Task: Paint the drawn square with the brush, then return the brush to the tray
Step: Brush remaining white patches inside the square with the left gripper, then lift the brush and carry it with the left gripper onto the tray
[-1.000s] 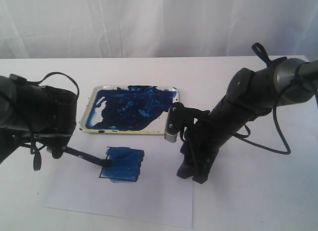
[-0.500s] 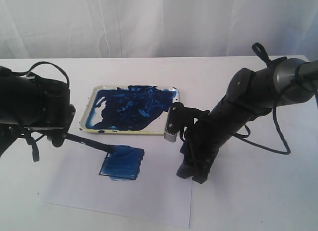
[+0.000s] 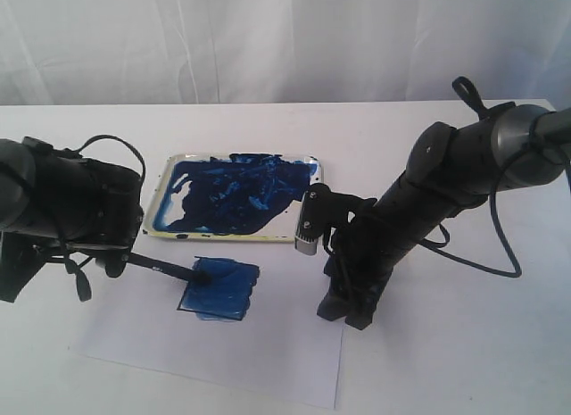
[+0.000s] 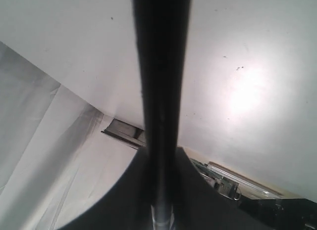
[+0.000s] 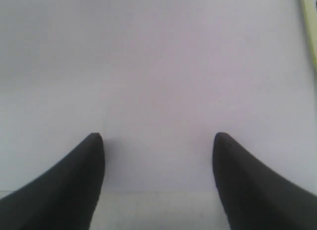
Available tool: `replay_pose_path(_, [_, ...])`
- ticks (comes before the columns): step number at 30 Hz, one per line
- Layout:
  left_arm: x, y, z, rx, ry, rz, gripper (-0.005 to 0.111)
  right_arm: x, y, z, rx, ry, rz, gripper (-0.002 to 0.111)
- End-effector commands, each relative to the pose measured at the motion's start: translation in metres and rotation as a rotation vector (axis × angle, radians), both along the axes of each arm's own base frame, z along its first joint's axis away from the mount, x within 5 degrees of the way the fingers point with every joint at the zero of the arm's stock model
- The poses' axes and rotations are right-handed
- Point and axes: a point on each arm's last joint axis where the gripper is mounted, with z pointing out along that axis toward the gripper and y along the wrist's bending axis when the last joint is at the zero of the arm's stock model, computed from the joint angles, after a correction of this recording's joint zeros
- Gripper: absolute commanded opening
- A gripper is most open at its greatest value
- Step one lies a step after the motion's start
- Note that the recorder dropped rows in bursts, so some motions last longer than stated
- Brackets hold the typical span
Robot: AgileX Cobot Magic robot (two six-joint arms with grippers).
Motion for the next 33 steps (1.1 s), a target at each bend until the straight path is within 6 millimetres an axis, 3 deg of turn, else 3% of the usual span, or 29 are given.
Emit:
replay_pose_path(1, [-0.002, 0.004, 0.002, 0.034, -0.029, 0.025, 0.0, -0.006, -0.005, -0.018, -0.061, 0.052, 0.032, 0.06])
replay_pose_path(16, [-0.002, 0.006, 0.006, 0.068, -0.059, 0.043, 0.0, -0.006, -0.006, -0.018, -0.062, 0.052, 0.033, 0.06])
replay_pose_path(23, [-0.006, 0.008, 0.03, -0.005, -0.126, 0.039, 0.0, -0.005, -0.006, -0.018, -0.062, 0.05, 0.032, 0.06])
replay_pose_path(33, [-0.018, 0.004, 0.047, -0.047, -0.148, 0.047, 0.0, -0.005, -0.006, -0.018, -0.063, 0.044, 0.031, 0.06])
